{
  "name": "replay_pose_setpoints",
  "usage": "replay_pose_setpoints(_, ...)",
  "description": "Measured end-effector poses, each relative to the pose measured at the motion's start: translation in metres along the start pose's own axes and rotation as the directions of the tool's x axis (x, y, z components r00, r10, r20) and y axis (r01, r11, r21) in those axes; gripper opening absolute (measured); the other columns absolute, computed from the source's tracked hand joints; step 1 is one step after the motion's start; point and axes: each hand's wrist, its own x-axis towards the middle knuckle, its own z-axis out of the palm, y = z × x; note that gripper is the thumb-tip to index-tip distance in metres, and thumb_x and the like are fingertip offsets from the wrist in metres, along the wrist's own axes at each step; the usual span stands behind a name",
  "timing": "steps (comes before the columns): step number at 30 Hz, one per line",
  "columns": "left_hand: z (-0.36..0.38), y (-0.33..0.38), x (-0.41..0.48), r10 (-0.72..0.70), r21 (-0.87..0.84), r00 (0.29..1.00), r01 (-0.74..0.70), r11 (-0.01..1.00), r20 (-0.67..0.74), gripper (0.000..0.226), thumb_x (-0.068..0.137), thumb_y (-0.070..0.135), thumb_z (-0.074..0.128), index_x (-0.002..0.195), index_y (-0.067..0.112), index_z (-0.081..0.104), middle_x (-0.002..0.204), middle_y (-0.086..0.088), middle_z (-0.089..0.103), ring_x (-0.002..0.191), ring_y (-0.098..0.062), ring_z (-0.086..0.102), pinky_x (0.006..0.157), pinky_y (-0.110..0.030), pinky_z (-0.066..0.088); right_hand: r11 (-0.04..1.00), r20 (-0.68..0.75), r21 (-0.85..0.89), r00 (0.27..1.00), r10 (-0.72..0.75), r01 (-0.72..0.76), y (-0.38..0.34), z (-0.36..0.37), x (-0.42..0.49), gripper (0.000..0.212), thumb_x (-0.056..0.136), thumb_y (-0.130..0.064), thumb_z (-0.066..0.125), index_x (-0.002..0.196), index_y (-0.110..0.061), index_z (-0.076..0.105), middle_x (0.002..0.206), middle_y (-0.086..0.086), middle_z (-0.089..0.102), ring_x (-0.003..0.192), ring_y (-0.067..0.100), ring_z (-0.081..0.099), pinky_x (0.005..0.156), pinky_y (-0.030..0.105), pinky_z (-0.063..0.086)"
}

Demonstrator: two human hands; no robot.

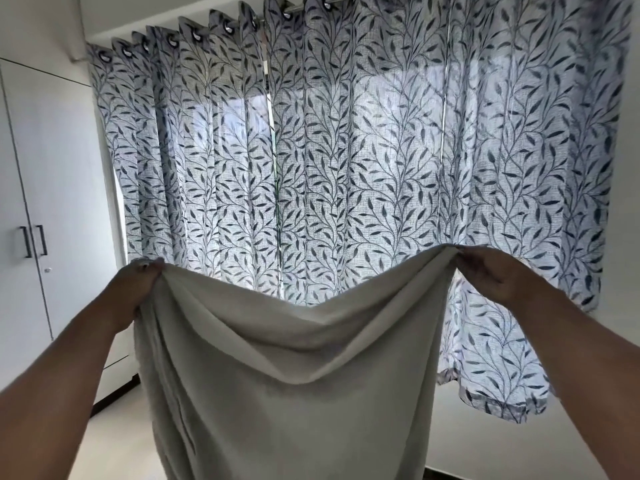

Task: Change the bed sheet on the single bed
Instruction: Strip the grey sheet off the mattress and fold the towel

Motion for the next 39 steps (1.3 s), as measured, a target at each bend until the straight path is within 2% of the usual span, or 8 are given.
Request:
replay_pose_setpoints(8, -0.001, 0.023, -0.018, 0.024, -0.093, 0.842, 0.031, 0.995, 0.539, 0.035, 0.087, 0.006, 0.065, 0.120, -0.007, 0.061, 0.114, -0.025, 0.066, 0.096, -0.034, 0.067, 0.079, -0.038, 0.061, 0.940, -0.048, -0.246, 0.966, -0.254, 0.235, 0.000, -0.006, 0.001, 0.016, 0.086, 0.011, 0.065, 0.086, -0.001, 0.075, 0.078, 0.007, 0.075, 0.081, 0.016, 0.072, 0.074, 0.018, 0.059)
replay_pose_setpoints(17, -0.009, 0.001, -0.018, 0.093, -0.087, 0.976, -0.078, 0.993, 0.195, 0.038, 0.083, 0.025, 0.075, 0.110, 0.000, 0.068, 0.102, -0.016, 0.070, 0.090, -0.023, 0.065, 0.077, -0.033, 0.053, 0.635, -0.084, -0.710, 0.858, -0.507, 0.305, 0.000, -0.024, 0.001, 0.028, 0.088, -0.035, 0.074, 0.089, -0.006, 0.070, 0.081, 0.009, 0.060, 0.076, 0.019, 0.051, 0.071, 0.033, 0.041)
replay_pose_setpoints(27, -0.011, 0.006, -0.028, -0.098, -0.353, 0.990, 0.128, 0.927, 0.101, 0.018, 0.100, 0.020, 0.055, 0.090, 0.015, 0.068, 0.069, -0.002, 0.074, 0.057, -0.013, 0.069, 0.055, -0.028, 0.060, 0.924, -0.321, -0.362, 0.914, -0.248, 0.123, 0.000, -0.018, 0.002, 0.026, 0.099, -0.033, 0.062, 0.103, -0.009, 0.068, 0.097, 0.012, 0.069, 0.080, 0.024, 0.065, 0.073, 0.034, 0.052)
replay_pose_setpoints(29, 0.006, -0.004, -0.019, -0.201, -0.227, 0.980, 0.197, 0.954, 0.007, 0.011, 0.097, 0.015, 0.060, 0.088, 0.010, 0.063, 0.057, 0.002, 0.070, 0.047, -0.011, 0.066, 0.046, -0.025, 0.057, 0.810, -0.412, -0.584, 0.845, -0.341, 0.042, 0.013, -0.013, 0.006, 0.031, 0.100, -0.032, 0.055, 0.119, -0.009, 0.065, 0.119, 0.011, 0.069, 0.102, 0.027, 0.067, 0.083, 0.030, 0.053)
replay_pose_setpoints(32, 0.034, -0.017, 0.003, -0.286, -0.105, 0.953, 0.276, 0.955, -0.104, 0.010, 0.090, 0.009, 0.063, 0.095, 0.000, 0.064, 0.070, -0.009, 0.068, 0.060, -0.022, 0.064, 0.052, -0.027, 0.051, 0.155, -0.191, -0.979, 0.865, -0.464, -0.133, 0.034, 0.011, -0.004, 0.030, 0.097, -0.028, 0.053, 0.121, -0.017, 0.068, 0.127, 0.001, 0.068, 0.121, 0.021, 0.063, 0.090, 0.021, 0.046)
replay_pose_setpoints(34, 0.051, -0.020, 0.006, -0.337, -0.080, 0.930, 0.328, 0.941, -0.148, 0.028, 0.085, 0.008, 0.065, 0.108, -0.007, 0.063, 0.086, -0.021, 0.064, 0.076, -0.027, 0.061, 0.064, -0.036, 0.049, -0.012, -0.168, -0.981, 0.888, -0.427, -0.192, 0.041, 0.024, -0.016, 0.029, 0.097, -0.025, 0.056, 0.121, -0.017, 0.068, 0.128, 0.001, 0.068, 0.120, 0.019, 0.064, 0.091, 0.022, 0.048)
replay_pose_setpoints(37, 0.078, -0.003, -0.013, -0.300, -0.048, 0.939, 0.296, 0.954, -0.170, 0.011, 0.089, 0.006, 0.057, 0.095, -0.004, 0.057, 0.082, -0.022, 0.059, 0.076, -0.029, 0.059, 0.064, -0.037, 0.048, 0.113, -0.242, -0.970, 0.883, -0.402, -0.215, 0.047, 0.039, -0.012, 0.011, 0.096, -0.030, 0.060, 0.102, -0.022, 0.064, 0.125, -0.001, 0.068, 0.120, 0.019, 0.064, 0.091, 0.022, 0.048)
replay_pose_setpoints(39, 0.094, 0.005, -0.016, -0.267, -0.049, 0.952, 0.263, 0.964, -0.150, 0.015, 0.086, 0.007, 0.059, 0.097, -0.005, 0.060, 0.084, -0.022, 0.063, 0.080, -0.031, 0.063, 0.068, -0.042, 0.053, 0.629, -0.370, -0.763, 0.899, -0.236, -0.149, 0.053, 0.051, -0.009, 0.015, 0.098, -0.018, 0.060, 0.084, -0.020, 0.054, 0.112, 0.004, 0.067, 0.117, 0.026, 0.065, 0.092, 0.029, 0.052)
